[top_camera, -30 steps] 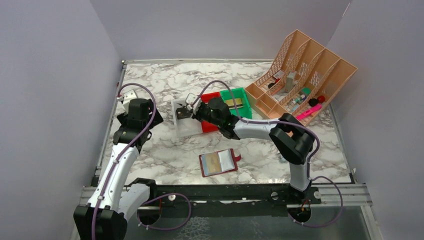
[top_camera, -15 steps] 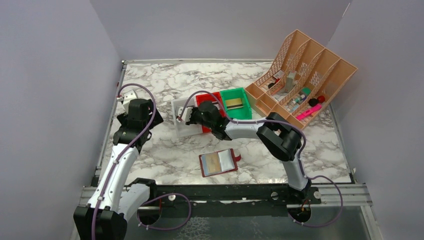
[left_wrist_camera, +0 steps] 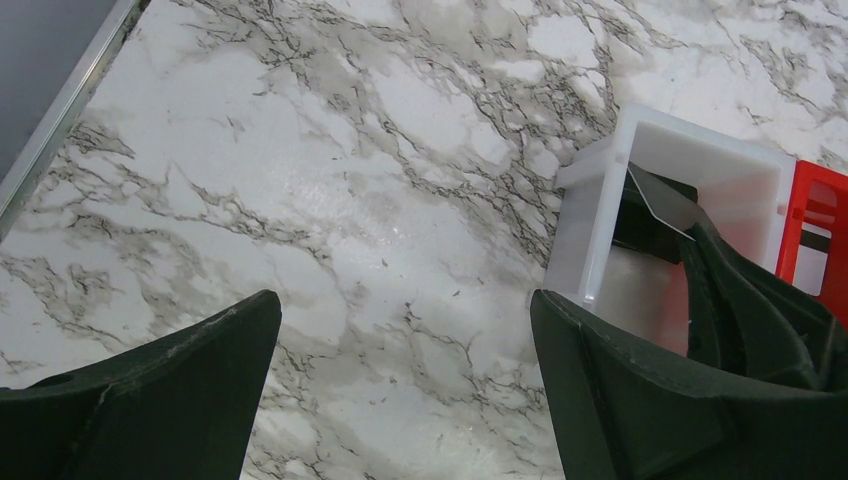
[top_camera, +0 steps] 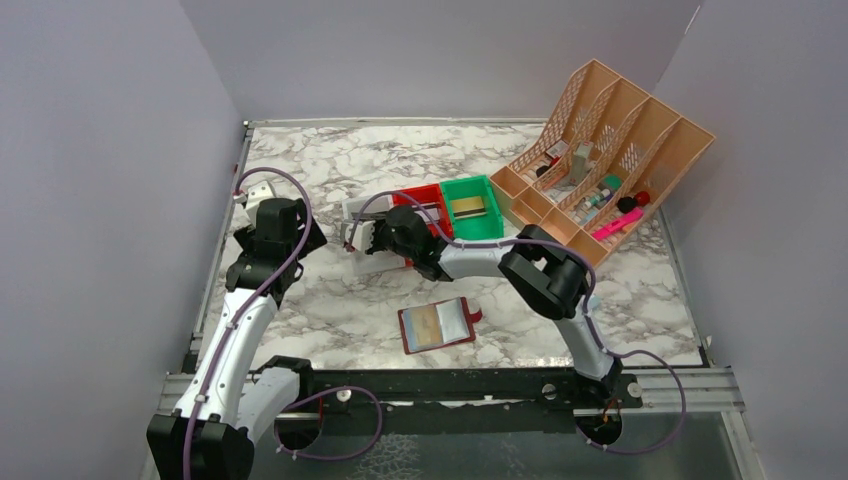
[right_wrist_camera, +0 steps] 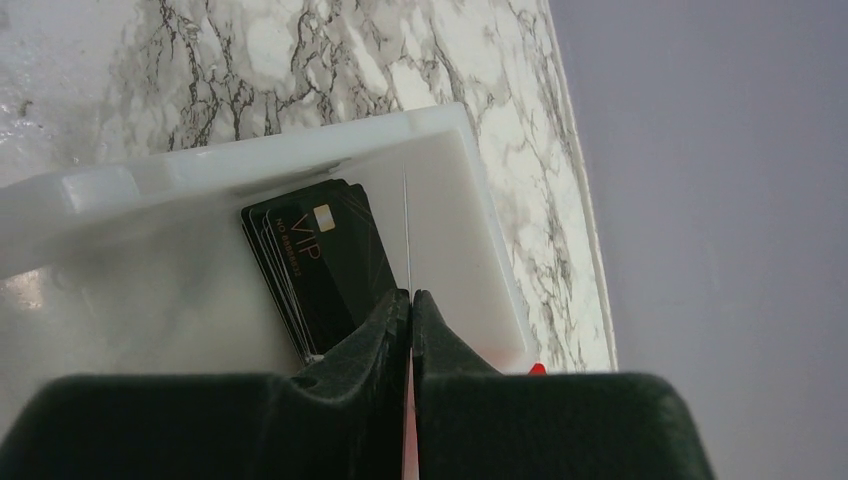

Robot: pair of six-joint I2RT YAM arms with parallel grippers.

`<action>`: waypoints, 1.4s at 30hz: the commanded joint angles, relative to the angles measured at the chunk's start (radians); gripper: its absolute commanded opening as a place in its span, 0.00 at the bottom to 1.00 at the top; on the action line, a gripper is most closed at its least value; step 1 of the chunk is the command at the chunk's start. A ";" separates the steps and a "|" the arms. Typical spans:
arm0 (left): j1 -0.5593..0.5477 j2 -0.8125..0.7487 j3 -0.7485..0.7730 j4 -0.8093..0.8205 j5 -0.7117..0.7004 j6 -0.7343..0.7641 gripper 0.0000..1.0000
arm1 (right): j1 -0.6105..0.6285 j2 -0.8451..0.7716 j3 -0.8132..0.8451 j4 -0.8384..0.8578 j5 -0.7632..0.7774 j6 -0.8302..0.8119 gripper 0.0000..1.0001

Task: Take the credit cards out of the card holder

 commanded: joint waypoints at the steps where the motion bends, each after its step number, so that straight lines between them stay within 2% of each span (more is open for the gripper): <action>1: 0.009 -0.020 -0.010 0.020 0.023 0.013 0.99 | 0.011 0.053 0.047 -0.038 0.049 -0.058 0.10; 9: 0.009 -0.023 -0.012 0.024 0.032 0.016 0.99 | 0.012 0.084 0.080 -0.044 0.095 -0.092 0.11; 13: 0.009 -0.025 -0.013 0.024 0.033 0.019 0.99 | 0.014 0.089 0.084 -0.052 0.093 -0.102 0.19; 19: 0.009 -0.024 -0.015 0.027 0.036 0.018 0.99 | 0.016 0.089 0.073 -0.042 0.104 -0.105 0.20; 27: 0.009 -0.021 -0.017 0.030 0.046 0.020 0.99 | 0.020 0.045 0.037 -0.039 0.078 -0.054 0.27; 33: 0.009 -0.022 -0.018 0.031 0.050 0.020 0.99 | 0.020 0.035 0.040 -0.019 0.084 -0.011 0.28; 39: 0.009 -0.020 -0.020 0.035 0.058 0.021 0.99 | 0.020 -0.047 0.013 0.034 0.087 0.170 0.29; 42: 0.009 -0.019 -0.021 0.035 0.060 0.021 0.99 | 0.020 -0.104 0.022 -0.046 0.066 0.388 0.26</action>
